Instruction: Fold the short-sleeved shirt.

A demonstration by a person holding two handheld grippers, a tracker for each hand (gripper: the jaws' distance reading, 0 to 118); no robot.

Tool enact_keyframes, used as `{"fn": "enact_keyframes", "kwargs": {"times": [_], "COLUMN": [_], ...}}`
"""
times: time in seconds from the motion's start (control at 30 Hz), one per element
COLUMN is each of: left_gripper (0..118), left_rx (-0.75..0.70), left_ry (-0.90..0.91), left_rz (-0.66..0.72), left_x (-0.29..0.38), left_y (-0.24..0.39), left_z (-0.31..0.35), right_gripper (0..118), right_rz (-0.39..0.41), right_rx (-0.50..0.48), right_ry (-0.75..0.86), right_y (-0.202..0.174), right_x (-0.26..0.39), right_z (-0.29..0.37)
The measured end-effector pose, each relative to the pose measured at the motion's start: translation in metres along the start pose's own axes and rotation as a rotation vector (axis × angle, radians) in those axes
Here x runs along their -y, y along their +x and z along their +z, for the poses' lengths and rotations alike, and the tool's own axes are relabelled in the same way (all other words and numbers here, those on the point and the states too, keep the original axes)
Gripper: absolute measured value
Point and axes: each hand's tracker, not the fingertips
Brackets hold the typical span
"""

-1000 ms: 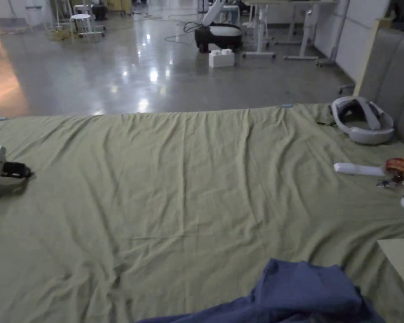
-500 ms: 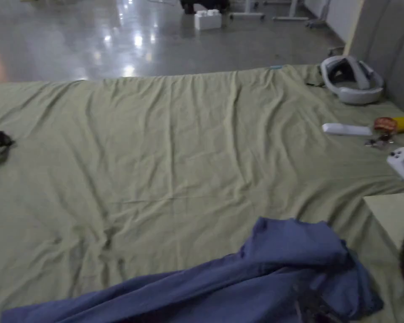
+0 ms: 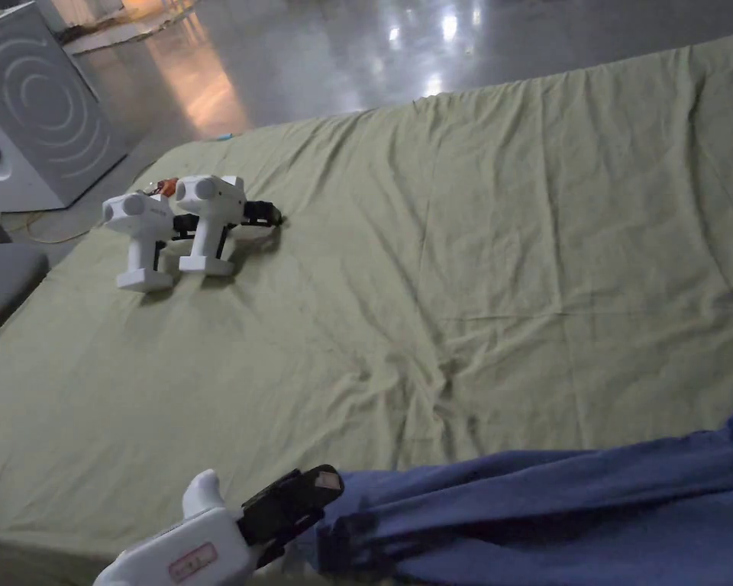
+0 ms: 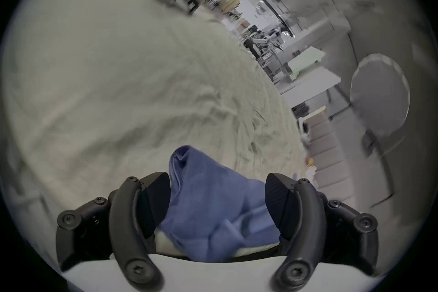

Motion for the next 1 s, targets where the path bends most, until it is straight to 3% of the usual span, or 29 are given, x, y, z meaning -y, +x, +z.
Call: {"fn": "enact_keyframes", "kwargs": {"times": [0.07,0.2,0.27,0.3,0.37,0.4,0.5,0.7,0.87,1.0], "left_gripper": [92,92,85,72,22,16,15,12,12,12], "left_rx": [0.011,0.072,0.129,0.152,0.201,0.188,0.153,0.095,-0.088,-0.036], "left_ry": [-0.026,-0.033,-0.061,-0.071,-0.093,-0.106,-0.094,0.097,0.205,0.148], "left_rz": [0.127,0.129,0.163,0.197,0.292,0.300,0.292,0.263,-0.006,-0.234], "left_x": [0.007,-0.002,-0.004,-0.004,0.005,0.006,0.012,-0.006,-0.074,-0.067], "left_y": [-0.008,-0.009,-0.012,-0.014,-0.013,-0.011,0.006,0.032,0.027,0.090], "left_z": [-0.014,-0.017,-0.024,-0.028,-0.035,-0.039,-0.040,0.010,0.055,0.042], "right_gripper": [2,2,2,2,2,2,2,2,2,2], "right_rz": [-0.055,-0.180,-0.238,-0.261,-0.281,-0.287,-0.277,-0.214,-0.204,-0.223], "right_rx": [0.003,-0.007,-0.024,-0.029,-0.030,-0.029,-0.020,-0.005,-0.001,-0.018], "right_ry": [-0.021,-0.023,-0.019,-0.016,-0.015,-0.011,-0.004,-0.003,-0.004,-0.013], "right_y": [0.006,0.018,0.022,0.023,0.025,0.025,0.021,0.018,0.022,0.019], "right_x": [-0.001,-0.004,-0.006,-0.007,-0.009,-0.010,-0.012,-0.014,-0.007,0.001], "right_z": [-0.002,-0.002,-0.003,-0.003,-0.004,-0.004,-0.001,0.007,0.005,0.003]}}
